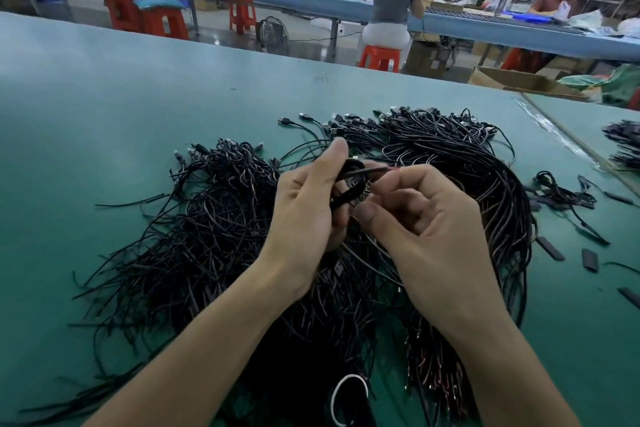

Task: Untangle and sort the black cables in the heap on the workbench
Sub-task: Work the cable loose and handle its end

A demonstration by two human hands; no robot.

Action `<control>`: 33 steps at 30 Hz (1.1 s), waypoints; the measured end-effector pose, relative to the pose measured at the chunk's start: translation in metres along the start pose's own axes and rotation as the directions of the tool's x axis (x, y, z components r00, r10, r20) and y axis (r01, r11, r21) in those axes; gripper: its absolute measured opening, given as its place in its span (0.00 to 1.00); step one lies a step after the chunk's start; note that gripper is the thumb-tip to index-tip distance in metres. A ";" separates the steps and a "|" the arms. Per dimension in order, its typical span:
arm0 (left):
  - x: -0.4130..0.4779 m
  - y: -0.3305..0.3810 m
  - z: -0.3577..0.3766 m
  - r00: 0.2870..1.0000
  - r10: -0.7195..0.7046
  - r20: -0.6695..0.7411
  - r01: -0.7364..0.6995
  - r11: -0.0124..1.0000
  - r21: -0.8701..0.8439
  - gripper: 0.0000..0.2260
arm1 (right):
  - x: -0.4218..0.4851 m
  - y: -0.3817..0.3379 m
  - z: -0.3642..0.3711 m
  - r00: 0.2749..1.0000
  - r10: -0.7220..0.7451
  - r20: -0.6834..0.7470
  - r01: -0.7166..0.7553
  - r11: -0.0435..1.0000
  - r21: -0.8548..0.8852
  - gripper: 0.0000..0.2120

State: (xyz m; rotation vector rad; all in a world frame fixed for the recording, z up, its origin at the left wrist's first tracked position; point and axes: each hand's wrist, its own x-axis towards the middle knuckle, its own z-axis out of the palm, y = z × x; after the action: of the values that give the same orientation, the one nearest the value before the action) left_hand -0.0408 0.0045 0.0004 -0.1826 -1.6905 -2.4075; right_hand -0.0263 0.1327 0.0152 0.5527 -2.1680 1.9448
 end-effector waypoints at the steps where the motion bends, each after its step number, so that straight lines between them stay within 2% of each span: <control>1: 0.000 -0.001 0.000 1.000 -0.004 -0.022 0.004 1.000 -0.002 0.21 | 0.000 0.000 -0.002 1.000 -0.018 0.004 0.019 0.998 -0.053 0.11; 6: 0.002 -0.005 0.002 0.997 -0.035 -0.070 0.038 0.999 0.031 0.25 | -0.002 0.004 -0.002 0.978 -0.208 0.012 0.201 0.924 -0.326 0.13; 9: 0.002 -0.008 0.003 0.987 -0.100 -0.126 0.108 0.993 0.056 0.25 | -0.005 0.009 0.007 0.941 -0.317 0.118 0.333 0.806 -0.490 0.11; 11: 0.004 -0.009 0.002 0.971 -0.200 -0.129 0.211 0.974 0.081 0.25 | -0.006 0.013 0.010 0.898 -0.397 0.192 0.432 0.703 -0.565 0.10; 16: 0.005 -0.004 -0.005 0.887 -0.459 0.049 0.450 0.884 0.126 0.22 | -0.004 0.014 0.003 0.805 -0.512 0.300 0.566 0.509 -0.649 0.05; 19: 0.003 -0.003 -0.006 0.832 -0.543 0.113 0.524 0.836 0.164 0.23 | -0.002 0.015 0.000 0.816 -0.505 0.282 0.557 0.556 -0.617 0.03; 22: 0.001 -0.004 -0.004 0.837 -0.527 0.151 0.500 0.847 0.182 0.25 | 0.001 0.019 -0.007 0.884 -0.423 0.199 0.462 0.722 -0.516 0.06; 25: 0.000 -0.001 -0.002 0.838 -0.521 0.163 0.492 0.850 0.191 0.21 | 0.003 0.019 -0.012 0.941 -0.321 0.104 0.334 0.843 -0.421 0.11; 29: 0.002 0.002 -0.004 0.795 -0.578 0.185 0.534 0.811 0.239 0.17 | 0.003 0.017 -0.013 0.960 -0.245 0.138 0.281 0.833 -0.477 0.12; 33: 0.002 0.001 -0.005 0.773 -0.597 0.216 0.554 0.800 0.229 0.21 | 0.002 0.008 -0.022 0.954 -0.200 0.223 0.295 0.757 -0.583 0.10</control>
State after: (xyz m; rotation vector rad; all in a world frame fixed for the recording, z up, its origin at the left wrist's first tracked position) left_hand -0.0425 -0.0010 -0.0005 0.0399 -2.3414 -2.7518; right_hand -0.0336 0.1542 0.0110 0.8207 -2.4740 0.9927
